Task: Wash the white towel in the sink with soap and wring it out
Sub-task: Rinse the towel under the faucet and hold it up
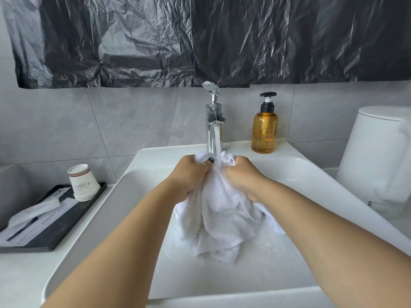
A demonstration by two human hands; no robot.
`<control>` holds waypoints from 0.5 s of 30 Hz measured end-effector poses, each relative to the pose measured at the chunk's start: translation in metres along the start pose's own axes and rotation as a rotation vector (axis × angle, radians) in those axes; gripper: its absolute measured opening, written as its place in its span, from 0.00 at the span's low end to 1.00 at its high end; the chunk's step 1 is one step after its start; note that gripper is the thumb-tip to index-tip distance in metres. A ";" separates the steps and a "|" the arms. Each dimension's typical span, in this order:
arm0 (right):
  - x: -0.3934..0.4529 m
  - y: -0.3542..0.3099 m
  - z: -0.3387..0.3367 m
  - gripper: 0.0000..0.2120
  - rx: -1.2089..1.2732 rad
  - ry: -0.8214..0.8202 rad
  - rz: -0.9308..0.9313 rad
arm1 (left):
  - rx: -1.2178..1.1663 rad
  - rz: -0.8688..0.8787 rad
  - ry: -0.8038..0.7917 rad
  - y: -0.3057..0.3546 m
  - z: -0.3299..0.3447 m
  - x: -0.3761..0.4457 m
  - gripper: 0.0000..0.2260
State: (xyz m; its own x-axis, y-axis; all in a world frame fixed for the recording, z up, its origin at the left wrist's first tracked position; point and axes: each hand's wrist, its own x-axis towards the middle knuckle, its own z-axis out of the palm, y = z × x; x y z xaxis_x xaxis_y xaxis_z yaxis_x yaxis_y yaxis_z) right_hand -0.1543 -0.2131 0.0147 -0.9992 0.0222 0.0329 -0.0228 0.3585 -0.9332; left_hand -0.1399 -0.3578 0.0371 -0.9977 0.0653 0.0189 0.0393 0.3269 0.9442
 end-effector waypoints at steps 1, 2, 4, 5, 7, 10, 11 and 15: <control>0.000 -0.002 0.001 0.12 -0.030 0.020 -0.012 | 0.026 -0.021 -0.015 0.000 -0.001 0.000 0.10; 0.000 -0.005 0.000 0.13 -0.067 0.047 -0.024 | 0.036 -0.036 -0.038 -0.001 -0.002 0.002 0.08; 0.002 -0.008 -0.002 0.13 -0.058 0.104 -0.047 | -0.006 -0.064 -0.095 0.002 -0.004 0.000 0.06; 0.003 -0.009 -0.004 0.12 -0.007 0.135 -0.060 | -0.025 -0.082 -0.133 0.003 -0.005 0.000 0.12; 0.003 -0.011 -0.010 0.10 0.104 0.198 -0.079 | 0.045 -0.129 -0.253 0.002 -0.007 -0.002 0.22; 0.001 -0.011 -0.018 0.12 0.178 0.188 -0.037 | 0.238 -0.101 -0.348 -0.002 -0.007 -0.004 0.18; 0.002 -0.010 -0.018 0.14 0.213 0.115 0.004 | 0.203 -0.064 -0.290 -0.002 -0.006 -0.003 0.12; 0.003 -0.005 -0.020 0.23 0.267 -0.298 0.145 | -0.191 0.001 0.124 0.002 -0.009 0.003 0.05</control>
State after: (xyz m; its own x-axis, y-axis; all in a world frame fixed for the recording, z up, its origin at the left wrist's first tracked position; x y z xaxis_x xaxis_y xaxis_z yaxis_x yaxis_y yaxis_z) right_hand -0.1565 -0.1964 0.0262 -0.9575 -0.2300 -0.1738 0.1502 0.1167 -0.9817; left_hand -0.1436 -0.3654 0.0425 -0.9973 -0.0548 0.0490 0.0408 0.1417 0.9891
